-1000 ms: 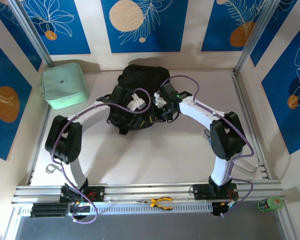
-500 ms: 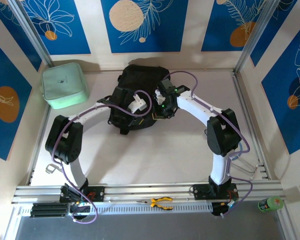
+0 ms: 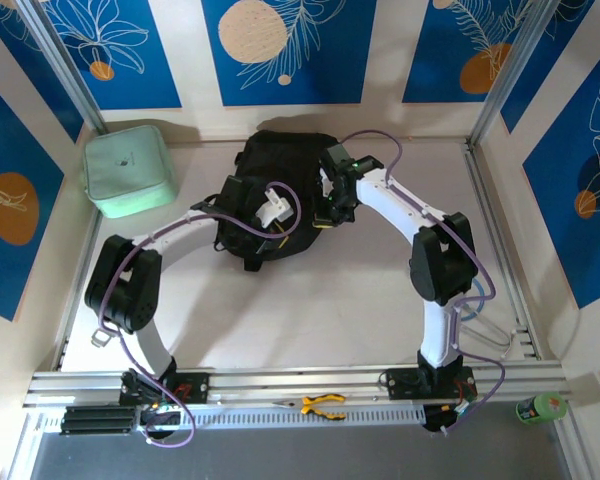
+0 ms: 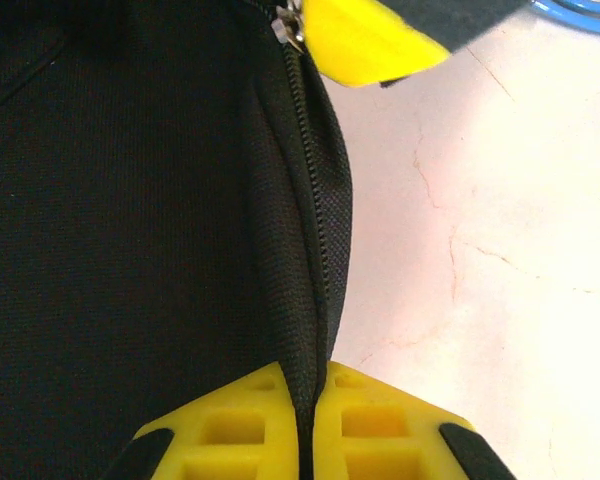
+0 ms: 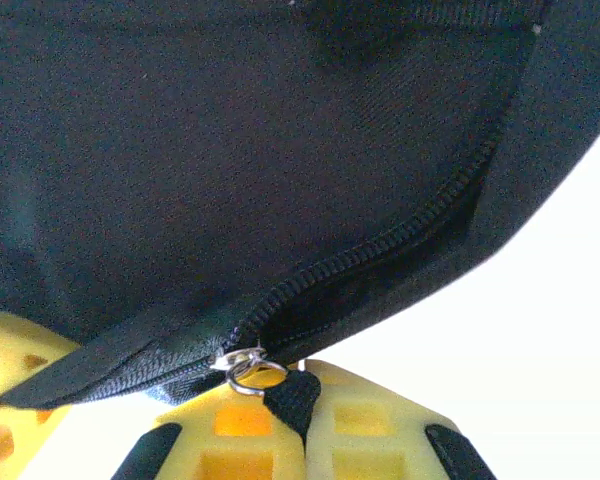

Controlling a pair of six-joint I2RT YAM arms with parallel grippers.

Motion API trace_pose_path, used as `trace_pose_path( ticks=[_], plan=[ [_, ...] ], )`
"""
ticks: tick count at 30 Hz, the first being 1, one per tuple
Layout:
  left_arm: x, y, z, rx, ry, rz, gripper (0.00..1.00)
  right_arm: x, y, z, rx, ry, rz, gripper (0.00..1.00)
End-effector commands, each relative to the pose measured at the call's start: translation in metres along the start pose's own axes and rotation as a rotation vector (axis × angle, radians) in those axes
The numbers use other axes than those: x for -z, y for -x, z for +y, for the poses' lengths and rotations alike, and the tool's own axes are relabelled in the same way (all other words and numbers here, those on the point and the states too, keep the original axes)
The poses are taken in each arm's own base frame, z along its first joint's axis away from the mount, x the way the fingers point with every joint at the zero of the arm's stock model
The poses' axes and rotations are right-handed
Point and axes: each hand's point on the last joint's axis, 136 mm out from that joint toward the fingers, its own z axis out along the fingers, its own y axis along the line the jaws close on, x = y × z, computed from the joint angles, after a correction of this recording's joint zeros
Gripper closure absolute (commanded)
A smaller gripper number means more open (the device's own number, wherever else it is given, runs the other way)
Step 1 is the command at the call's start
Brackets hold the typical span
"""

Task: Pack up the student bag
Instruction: Zip the student bag at the top-center of the table.

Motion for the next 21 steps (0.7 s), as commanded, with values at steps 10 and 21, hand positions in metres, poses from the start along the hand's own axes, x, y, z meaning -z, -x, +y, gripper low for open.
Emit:
trace_pose_path(
  ticks=[10, 21],
  plan=[
    [-0.005, -0.027, -0.049, 0.072, -0.187, 0.070, 0.92, 0.016, 0.042, -0.021, -0.042, -0.025, -0.120, 0.87],
    [-0.011, -0.025, -0.050, 0.084, -0.199, 0.063, 0.92, 0.035, 0.041, -0.004, -0.023, 0.104, -0.230, 0.96]
  ],
)
